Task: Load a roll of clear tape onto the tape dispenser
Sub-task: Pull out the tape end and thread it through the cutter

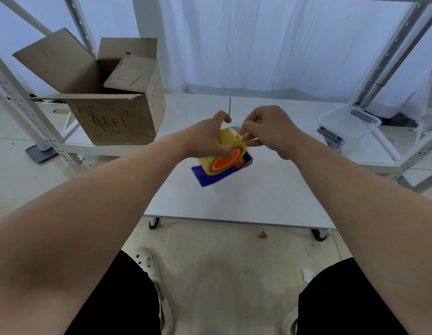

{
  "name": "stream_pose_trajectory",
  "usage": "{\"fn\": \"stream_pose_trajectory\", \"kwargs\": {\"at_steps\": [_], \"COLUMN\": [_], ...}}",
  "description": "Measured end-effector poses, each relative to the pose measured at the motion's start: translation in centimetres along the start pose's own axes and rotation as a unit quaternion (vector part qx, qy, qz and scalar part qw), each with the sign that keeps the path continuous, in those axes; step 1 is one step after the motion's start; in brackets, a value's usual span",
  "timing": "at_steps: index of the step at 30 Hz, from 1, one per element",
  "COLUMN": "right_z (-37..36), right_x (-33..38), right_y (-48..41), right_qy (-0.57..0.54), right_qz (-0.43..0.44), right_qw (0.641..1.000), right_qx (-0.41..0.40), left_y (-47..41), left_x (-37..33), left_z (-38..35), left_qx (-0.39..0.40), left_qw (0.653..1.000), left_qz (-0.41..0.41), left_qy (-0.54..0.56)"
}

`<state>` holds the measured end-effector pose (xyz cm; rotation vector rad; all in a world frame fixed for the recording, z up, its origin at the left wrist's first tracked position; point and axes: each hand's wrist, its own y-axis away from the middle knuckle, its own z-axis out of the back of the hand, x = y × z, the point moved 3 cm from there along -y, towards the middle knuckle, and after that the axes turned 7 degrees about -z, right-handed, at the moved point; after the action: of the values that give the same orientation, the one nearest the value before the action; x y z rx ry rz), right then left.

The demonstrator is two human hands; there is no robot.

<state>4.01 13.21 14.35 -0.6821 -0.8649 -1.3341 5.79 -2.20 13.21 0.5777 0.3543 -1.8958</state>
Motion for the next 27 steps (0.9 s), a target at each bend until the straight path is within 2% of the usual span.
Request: {"fn": "stream_pose_trajectory", "kwargs": {"at_steps": [4, 7, 12, 15, 18, 21, 23, 25, 27], "right_z": [-0.4, 0.0, 1.3, 1.5, 0.7, 0.1, -0.1, -0.4, -0.7], "right_x": [0.4, 0.4, 0.3, -0.6, -2.0, -2.8, -3.0, -2.8, -2.2], "right_y": [0.3, 0.4, 0.2, 0.2, 0.9, 1.2, 0.9, 0.4, -0.2], "right_qy": [0.001, -0.056, -0.191, -0.150, -0.052, -0.003, -0.064, -0.186, -0.330], "right_qz": [0.005, -0.005, -0.034, -0.107, -0.206, -0.255, -0.275, -0.273, -0.243], "right_qw": [1.000, 0.998, 0.981, 0.983, 0.974, 0.957, 0.947, 0.929, 0.893], "right_qx": [0.020, 0.025, 0.000, 0.005, 0.080, 0.141, 0.150, 0.164, 0.184], "left_y": [-0.3, -0.4, -0.2, -0.3, -0.4, -0.5, -0.4, -0.6, -0.8], "left_x": [-0.3, -0.4, 0.4, 1.2, 1.3, 0.7, 0.0, -0.5, -1.0], "left_z": [-0.6, -0.3, 0.4, 0.6, 1.1, 2.0, 2.6, 2.9, 3.0], "left_qx": [-0.015, -0.035, -0.090, -0.113, -0.183, -0.258, -0.296, -0.314, -0.308], "left_qw": [0.999, 0.997, 0.977, 0.963, 0.941, 0.901, 0.857, 0.813, 0.795], "left_qz": [0.041, 0.039, 0.051, 0.061, 0.063, 0.066, 0.067, 0.060, 0.053], "left_qy": [0.024, 0.060, 0.187, 0.236, 0.279, 0.341, 0.416, 0.488, 0.520]}}
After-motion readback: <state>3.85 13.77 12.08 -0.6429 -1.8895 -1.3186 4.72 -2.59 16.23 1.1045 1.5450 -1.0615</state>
